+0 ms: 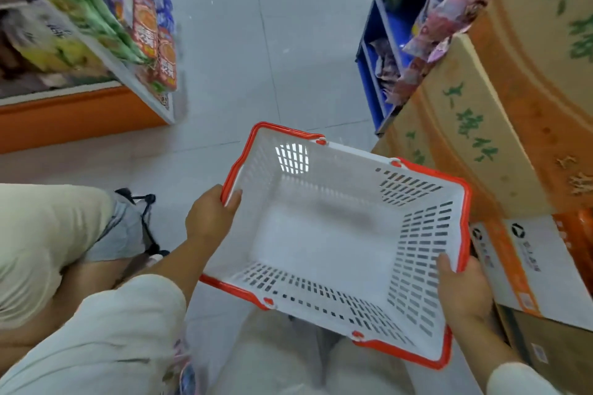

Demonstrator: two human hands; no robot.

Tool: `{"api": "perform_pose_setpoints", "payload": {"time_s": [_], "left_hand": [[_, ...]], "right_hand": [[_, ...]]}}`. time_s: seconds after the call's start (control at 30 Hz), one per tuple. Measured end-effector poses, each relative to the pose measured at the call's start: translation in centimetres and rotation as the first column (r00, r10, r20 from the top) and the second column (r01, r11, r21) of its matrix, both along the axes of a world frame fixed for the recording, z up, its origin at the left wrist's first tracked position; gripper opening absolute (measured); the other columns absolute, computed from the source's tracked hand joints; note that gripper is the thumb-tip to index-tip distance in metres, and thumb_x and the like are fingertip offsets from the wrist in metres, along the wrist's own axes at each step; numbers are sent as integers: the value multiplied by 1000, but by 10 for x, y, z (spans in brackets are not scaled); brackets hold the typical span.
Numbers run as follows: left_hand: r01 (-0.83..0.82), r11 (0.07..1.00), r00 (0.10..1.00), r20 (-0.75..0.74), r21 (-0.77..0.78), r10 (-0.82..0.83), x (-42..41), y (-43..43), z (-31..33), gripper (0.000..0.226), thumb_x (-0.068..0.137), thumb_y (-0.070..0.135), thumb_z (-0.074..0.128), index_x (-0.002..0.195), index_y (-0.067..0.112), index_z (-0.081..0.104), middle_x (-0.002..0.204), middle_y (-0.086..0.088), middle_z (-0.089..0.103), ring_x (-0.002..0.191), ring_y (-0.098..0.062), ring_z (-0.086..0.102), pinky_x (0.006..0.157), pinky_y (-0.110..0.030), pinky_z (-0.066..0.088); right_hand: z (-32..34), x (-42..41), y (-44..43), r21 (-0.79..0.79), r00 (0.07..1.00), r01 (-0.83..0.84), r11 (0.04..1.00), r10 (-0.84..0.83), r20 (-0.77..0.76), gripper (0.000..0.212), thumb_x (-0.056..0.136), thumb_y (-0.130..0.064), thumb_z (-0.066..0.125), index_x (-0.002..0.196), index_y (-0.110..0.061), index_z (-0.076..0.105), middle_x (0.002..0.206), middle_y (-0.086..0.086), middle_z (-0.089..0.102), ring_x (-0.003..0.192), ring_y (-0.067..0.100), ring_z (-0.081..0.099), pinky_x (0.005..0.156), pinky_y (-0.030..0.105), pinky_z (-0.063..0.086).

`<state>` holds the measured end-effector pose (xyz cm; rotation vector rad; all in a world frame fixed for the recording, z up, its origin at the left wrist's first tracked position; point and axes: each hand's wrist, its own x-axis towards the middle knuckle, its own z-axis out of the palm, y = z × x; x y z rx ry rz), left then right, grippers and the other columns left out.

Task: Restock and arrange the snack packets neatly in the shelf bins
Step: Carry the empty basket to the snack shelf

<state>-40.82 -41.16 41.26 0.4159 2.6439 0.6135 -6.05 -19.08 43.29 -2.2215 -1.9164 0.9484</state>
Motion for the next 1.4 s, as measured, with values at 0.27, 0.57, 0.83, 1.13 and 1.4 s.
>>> {"api": "perform_pose_setpoints", "payload": {"time_s": [0.27, 0.57, 0.83, 1.13, 1.4], "left_hand": [[-169, 984, 985, -38, 59, 171, -163, -43, 39, 36, 96, 46, 54, 89, 12, 62, 70, 0, 55, 70, -26, 54, 59, -31, 32], [-410, 912, 908, -86, 28, 411, -309, -103, 58, 40, 98, 49, 52, 109, 12, 64, 86, -6, 62, 80, -31, 58, 66, -34, 41], [-600, 800, 793, -109, 28, 599, -407, -173, 75, 41, 97, 51, 51, 102, 12, 64, 86, -11, 64, 77, -31, 56, 65, -34, 42], [-706, 706, 704, -58, 48, 708, -516, -287, 74, 40, 95, 57, 49, 103, 21, 63, 86, -4, 69, 73, -25, 65, 67, -33, 52], [-790, 611, 606, -102, 38, 789, -585, -396, 93, 34, 95, 53, 53, 98, 20, 63, 87, -2, 64, 77, -27, 60, 67, -31, 43]], "right_hand": [[36, -203, 9, 56, 985, -148, 987, 152, -84, 33, 96, -33, 54, 112, -5, 59, 108, 20, 67, 97, 41, 63, 79, 43, 49], [60, -436, 26, 42, 900, -406, 913, 407, -154, 25, 97, -37, 53, 99, -12, 55, 85, 2, 60, 78, 26, 60, 76, 35, 49], [75, -604, -7, 76, 803, -565, 822, 569, -177, 26, 94, -39, 53, 91, -14, 57, 79, 4, 61, 68, 19, 58, 69, 37, 51], [74, -756, -109, 56, 755, -629, 776, 626, -197, 26, 96, -36, 51, 90, -11, 55, 77, 6, 59, 65, 18, 54, 65, 30, 39], [71, -863, -213, 44, 685, -706, 706, 698, -210, 25, 94, -35, 49, 88, -11, 55, 74, 9, 59, 63, 21, 55, 65, 33, 44]]}}
